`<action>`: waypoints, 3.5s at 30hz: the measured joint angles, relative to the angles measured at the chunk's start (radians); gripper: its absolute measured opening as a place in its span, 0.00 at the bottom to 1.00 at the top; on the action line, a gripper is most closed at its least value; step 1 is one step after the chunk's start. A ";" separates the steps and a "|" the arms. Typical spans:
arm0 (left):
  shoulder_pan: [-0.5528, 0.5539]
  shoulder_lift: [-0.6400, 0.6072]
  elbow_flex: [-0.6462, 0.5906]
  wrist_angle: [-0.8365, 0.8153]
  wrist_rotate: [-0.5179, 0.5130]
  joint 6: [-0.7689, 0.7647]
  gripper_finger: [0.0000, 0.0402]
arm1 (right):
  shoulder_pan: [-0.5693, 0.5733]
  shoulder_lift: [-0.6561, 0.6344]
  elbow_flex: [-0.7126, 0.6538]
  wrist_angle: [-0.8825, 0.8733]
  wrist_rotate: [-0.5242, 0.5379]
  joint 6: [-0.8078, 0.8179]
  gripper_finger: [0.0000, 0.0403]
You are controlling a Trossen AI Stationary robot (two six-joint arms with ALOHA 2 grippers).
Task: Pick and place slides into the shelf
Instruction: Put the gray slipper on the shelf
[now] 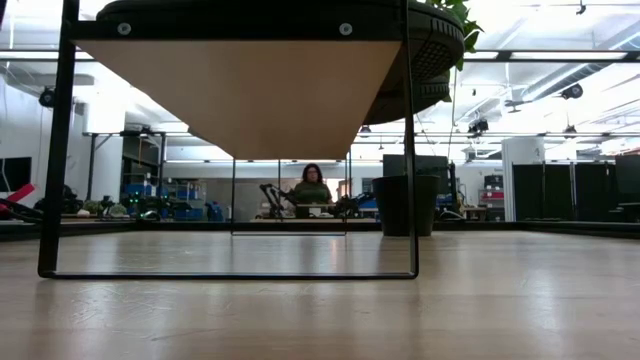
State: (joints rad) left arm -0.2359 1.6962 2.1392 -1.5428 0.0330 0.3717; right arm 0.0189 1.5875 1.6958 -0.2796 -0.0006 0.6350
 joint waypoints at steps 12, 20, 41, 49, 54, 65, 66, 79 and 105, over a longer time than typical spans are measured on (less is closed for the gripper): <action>0.011 0.001 -0.001 0.055 0.012 0.038 0.00 | -0.011 0.019 -0.003 0.036 0.001 0.000 0.60; 0.013 0.002 -0.002 0.052 0.020 0.029 0.00 | -0.013 0.067 -0.001 0.073 -0.048 0.061 0.57; 0.014 0.003 0.000 0.055 0.014 0.034 0.00 | -0.038 0.072 -0.002 0.073 -0.048 0.057 0.24; 0.014 0.003 0.002 0.048 0.015 0.031 0.00 | -0.043 0.074 -0.003 0.073 -0.048 0.044 0.12; 0.014 0.003 0.001 0.041 -0.016 0.005 0.02 | -0.051 0.074 -0.003 0.075 -0.052 0.037 0.12; 0.013 -0.010 0.002 0.036 -0.095 -0.050 0.39 | -0.058 0.068 -0.003 0.079 -0.051 0.032 0.12; 0.013 -0.012 0.002 0.036 -0.114 -0.049 0.43 | -0.061 0.067 -0.003 0.081 -0.051 0.032 0.12; 0.014 -0.167 0.011 0.016 -0.350 -0.188 0.62 | -0.083 0.016 -0.002 0.080 -0.038 0.018 0.12; 0.013 -0.350 -0.072 0.369 -0.756 -0.583 0.63 | -0.085 -0.052 -0.001 0.427 0.107 -0.357 0.12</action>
State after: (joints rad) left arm -0.2226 1.3463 2.0671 -1.1743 -0.7225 -0.2115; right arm -0.0658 1.5359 1.6947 0.1474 0.1067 0.2776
